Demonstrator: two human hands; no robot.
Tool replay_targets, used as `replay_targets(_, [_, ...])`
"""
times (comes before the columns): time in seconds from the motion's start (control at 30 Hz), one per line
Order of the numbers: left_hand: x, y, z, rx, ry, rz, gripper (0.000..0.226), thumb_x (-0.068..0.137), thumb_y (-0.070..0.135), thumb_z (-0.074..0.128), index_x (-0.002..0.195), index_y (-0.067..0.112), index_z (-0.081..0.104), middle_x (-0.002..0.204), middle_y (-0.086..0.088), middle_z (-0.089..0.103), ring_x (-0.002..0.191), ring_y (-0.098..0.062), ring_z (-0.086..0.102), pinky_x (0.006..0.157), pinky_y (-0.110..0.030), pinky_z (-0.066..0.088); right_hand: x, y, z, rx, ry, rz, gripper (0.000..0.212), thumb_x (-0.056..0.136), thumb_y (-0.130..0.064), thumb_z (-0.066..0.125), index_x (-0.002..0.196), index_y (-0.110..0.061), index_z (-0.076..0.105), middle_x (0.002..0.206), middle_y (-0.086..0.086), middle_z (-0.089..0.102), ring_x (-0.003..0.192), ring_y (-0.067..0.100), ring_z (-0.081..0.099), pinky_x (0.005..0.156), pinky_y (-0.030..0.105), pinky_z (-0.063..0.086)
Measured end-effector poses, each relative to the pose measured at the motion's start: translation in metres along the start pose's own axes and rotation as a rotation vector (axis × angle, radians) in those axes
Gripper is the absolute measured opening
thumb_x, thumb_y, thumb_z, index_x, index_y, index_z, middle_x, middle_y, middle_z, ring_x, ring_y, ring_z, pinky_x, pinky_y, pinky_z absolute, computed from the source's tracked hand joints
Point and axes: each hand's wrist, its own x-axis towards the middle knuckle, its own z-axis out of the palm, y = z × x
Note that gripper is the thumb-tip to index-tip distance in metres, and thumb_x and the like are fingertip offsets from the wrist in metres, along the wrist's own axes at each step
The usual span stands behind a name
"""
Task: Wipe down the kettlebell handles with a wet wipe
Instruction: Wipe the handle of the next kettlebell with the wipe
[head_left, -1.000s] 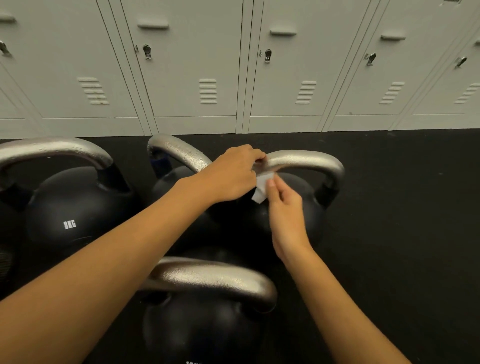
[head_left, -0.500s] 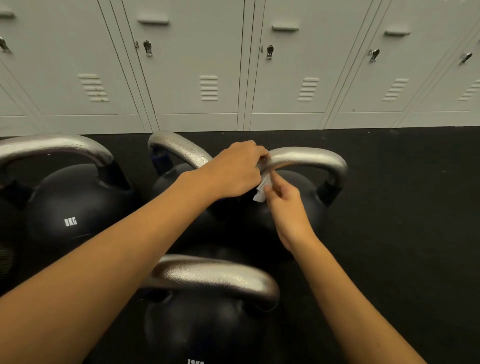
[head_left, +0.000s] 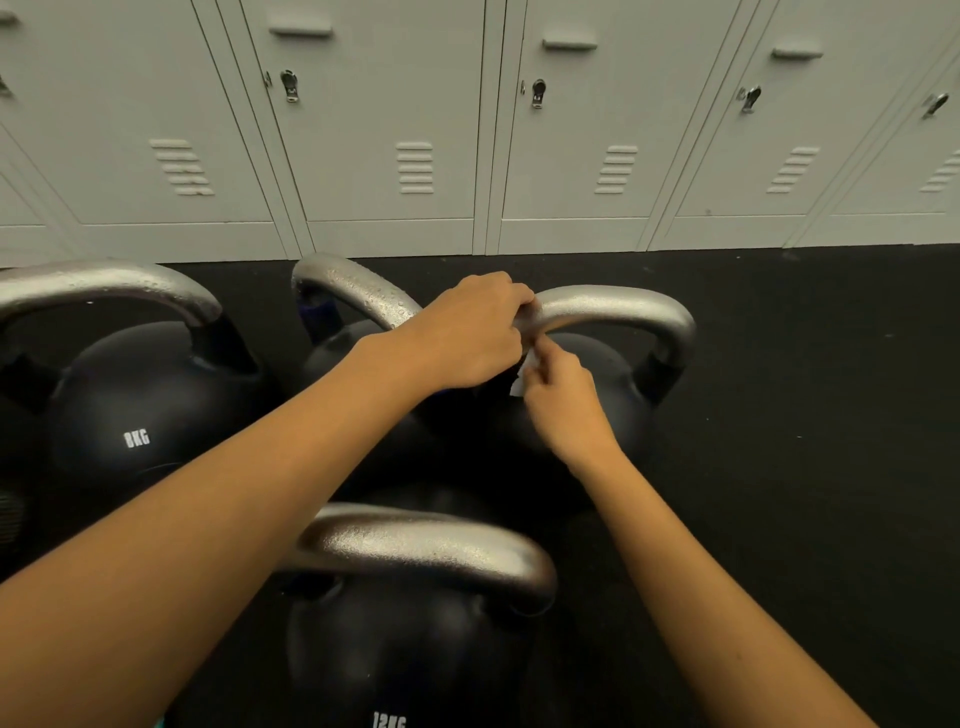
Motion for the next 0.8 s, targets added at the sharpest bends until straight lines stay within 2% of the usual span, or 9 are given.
replay_targets(0.07, [0.0, 0.0, 0.0, 0.001, 0.001, 0.003, 0.048, 0.091, 0.007, 0.045, 0.139, 0.014, 0.046, 0.13, -0.008, 0.049, 0.121, -0.027, 0.045, 0.101, -0.036, 0.037, -0.002, 0.003, -0.002, -0.098, -0.015, -0.055, 0.027, 0.095, 0.003, 0.039, 0.085, -0.021, 0.048, 0.085, 0.008, 0.057, 0.077, 0.015, 0.054, 0.064, 0.013, 0.041])
replay_targets(0.1, [0.0, 0.0, 0.0, 0.002, 0.004, 0.007, 0.048, 0.091, 0.008, 0.045, 0.139, 0.014, 0.046, 0.13, -0.008, 0.049, 0.121, -0.027, 0.045, 0.101, -0.036, 0.037, -0.005, 0.006, -0.001, -0.15, -0.04, -0.073, 0.024, 0.095, 0.003, 0.039, 0.092, -0.016, 0.052, 0.098, 0.01, 0.06, 0.098, 0.02, 0.058, 0.081, 0.021, 0.045])
replay_targets(0.13, [0.0, 0.001, 0.0, 0.003, 0.007, 0.011, 0.047, 0.092, 0.008, 0.046, 0.138, 0.014, 0.047, 0.129, -0.008, 0.05, 0.12, -0.027, 0.046, 0.1, -0.036, 0.038, -0.007, 0.01, 0.0, -0.242, -0.065, -0.088, 0.024, 0.096, 0.002, 0.038, 0.109, -0.011, 0.054, 0.119, 0.012, 0.058, 0.127, 0.025, 0.048, 0.103, 0.033, 0.039])
replay_targets(0.17, [0.0, 0.001, -0.001, 0.003, 0.007, 0.015, 0.046, 0.092, 0.009, 0.046, 0.138, 0.014, 0.047, 0.129, -0.008, 0.05, 0.12, -0.026, 0.046, 0.1, -0.035, 0.038, -0.01, 0.015, 0.003, -0.37, -0.08, -0.101, 0.034, 0.098, 0.0, 0.038, 0.13, -0.006, 0.048, 0.139, 0.012, 0.049, 0.144, 0.028, 0.027, 0.117, 0.045, 0.023])
replay_targets(0.2, [0.0, 0.001, -0.001, 0.0, 0.006, 0.018, 0.046, 0.092, 0.01, 0.047, 0.138, 0.015, 0.047, 0.128, -0.008, 0.05, 0.119, -0.026, 0.047, 0.099, -0.034, 0.038, -0.014, 0.02, 0.006, -0.505, -0.077, -0.12, 0.045, 0.1, -0.005, 0.038, 0.145, -0.005, 0.036, 0.151, 0.009, 0.039, 0.15, 0.028, 0.012, 0.121, 0.052, 0.007])
replay_targets(0.27, [0.0, 0.001, -0.001, -0.008, 0.004, 0.022, 0.046, 0.093, 0.011, 0.047, 0.139, 0.015, 0.047, 0.128, -0.008, 0.05, 0.118, -0.024, 0.047, 0.096, -0.032, 0.038, -0.02, 0.028, 0.01, -0.688, -0.006, -0.175, 0.054, 0.103, -0.016, 0.036, 0.154, -0.007, 0.021, 0.159, 0.004, 0.028, 0.152, 0.027, 0.004, 0.117, 0.058, -0.006])
replay_targets(0.43, [-0.001, 0.0, -0.001, -0.016, 0.007, 0.025, 0.047, 0.093, 0.011, 0.048, 0.139, 0.016, 0.046, 0.132, -0.005, 0.049, 0.121, -0.023, 0.046, 0.096, -0.029, 0.036, -0.005, 0.025, 0.012, -0.782, 0.007, -0.155, 0.057, 0.103, -0.034, 0.036, 0.153, -0.009, 0.024, 0.16, 0.001, 0.027, 0.152, 0.024, -0.003, 0.112, 0.06, -0.017])
replay_targets(0.57, [-0.003, -0.001, -0.001, -0.028, -0.008, 0.03, 0.048, 0.094, 0.012, 0.048, 0.141, 0.016, 0.044, 0.132, -0.005, 0.048, 0.121, -0.022, 0.046, 0.096, -0.029, 0.035, 0.001, 0.029, 0.009, -0.864, 0.004, -0.189, 0.059, 0.104, -0.039, 0.036, 0.153, -0.011, 0.024, 0.162, 0.002, 0.022, 0.152, 0.024, -0.005, 0.111, 0.06, -0.019])
replay_targets(0.8, [-0.002, -0.004, -0.001, -0.028, -0.015, 0.036, 0.048, 0.095, 0.013, 0.047, 0.143, 0.016, 0.042, 0.134, -0.006, 0.047, 0.121, -0.021, 0.046, 0.092, -0.025, 0.033, -0.014, 0.05, 0.005, -0.982, 0.07, -0.349, 0.052, 0.101, -0.032, 0.047, 0.146, -0.007, 0.042, 0.153, 0.009, 0.041, 0.149, 0.032, 0.016, 0.112, 0.061, -0.006])
